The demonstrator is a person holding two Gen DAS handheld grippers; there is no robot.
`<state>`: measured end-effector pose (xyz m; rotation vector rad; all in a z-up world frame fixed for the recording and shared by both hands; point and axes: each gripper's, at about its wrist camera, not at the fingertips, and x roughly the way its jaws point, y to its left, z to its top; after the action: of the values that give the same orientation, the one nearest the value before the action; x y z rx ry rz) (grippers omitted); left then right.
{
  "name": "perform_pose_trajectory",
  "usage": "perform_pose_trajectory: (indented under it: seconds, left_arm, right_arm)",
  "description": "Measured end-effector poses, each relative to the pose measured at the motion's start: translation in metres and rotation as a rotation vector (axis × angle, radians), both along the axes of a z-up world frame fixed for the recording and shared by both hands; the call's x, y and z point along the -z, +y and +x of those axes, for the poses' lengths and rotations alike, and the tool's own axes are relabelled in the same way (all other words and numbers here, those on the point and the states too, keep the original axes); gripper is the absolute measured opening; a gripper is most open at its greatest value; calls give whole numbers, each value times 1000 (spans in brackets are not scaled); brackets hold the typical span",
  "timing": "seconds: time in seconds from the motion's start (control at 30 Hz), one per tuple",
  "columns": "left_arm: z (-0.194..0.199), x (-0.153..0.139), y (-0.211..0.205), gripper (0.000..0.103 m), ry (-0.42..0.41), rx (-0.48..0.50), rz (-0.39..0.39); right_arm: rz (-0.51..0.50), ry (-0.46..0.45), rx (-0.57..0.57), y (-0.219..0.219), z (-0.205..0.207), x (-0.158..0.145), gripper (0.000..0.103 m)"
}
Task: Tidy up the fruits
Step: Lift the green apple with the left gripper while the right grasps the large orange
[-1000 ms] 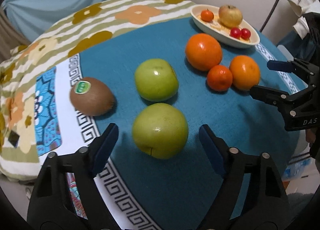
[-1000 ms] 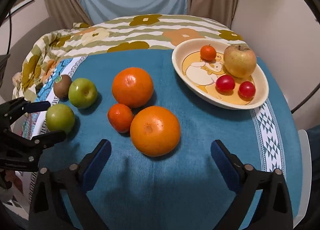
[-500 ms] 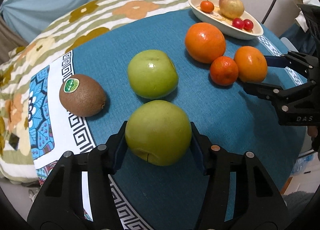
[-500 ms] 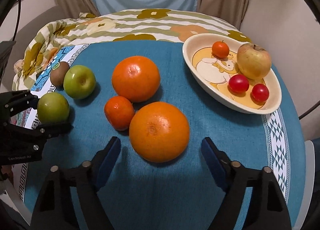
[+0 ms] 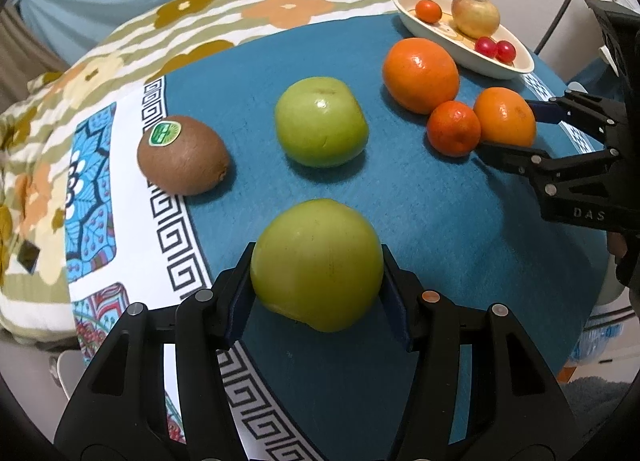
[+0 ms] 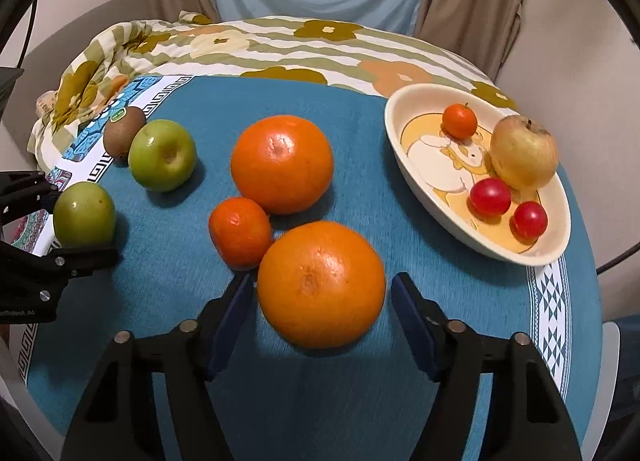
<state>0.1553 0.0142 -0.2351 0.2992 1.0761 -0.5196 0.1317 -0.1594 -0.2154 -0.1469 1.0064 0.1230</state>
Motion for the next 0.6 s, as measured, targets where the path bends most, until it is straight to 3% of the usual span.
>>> perform_pose_trajectory:
  seconds: [0.33,0.6]
  left_arm:
    - [-9,-15,7,60,0,-39,-13]
    - [-16,-43,9,60,-24,-35,-35]
  right_arm:
    - [28,9,1,-3,-6,-4,55]
    - [58,-7,53,-7,-18,-29,55]
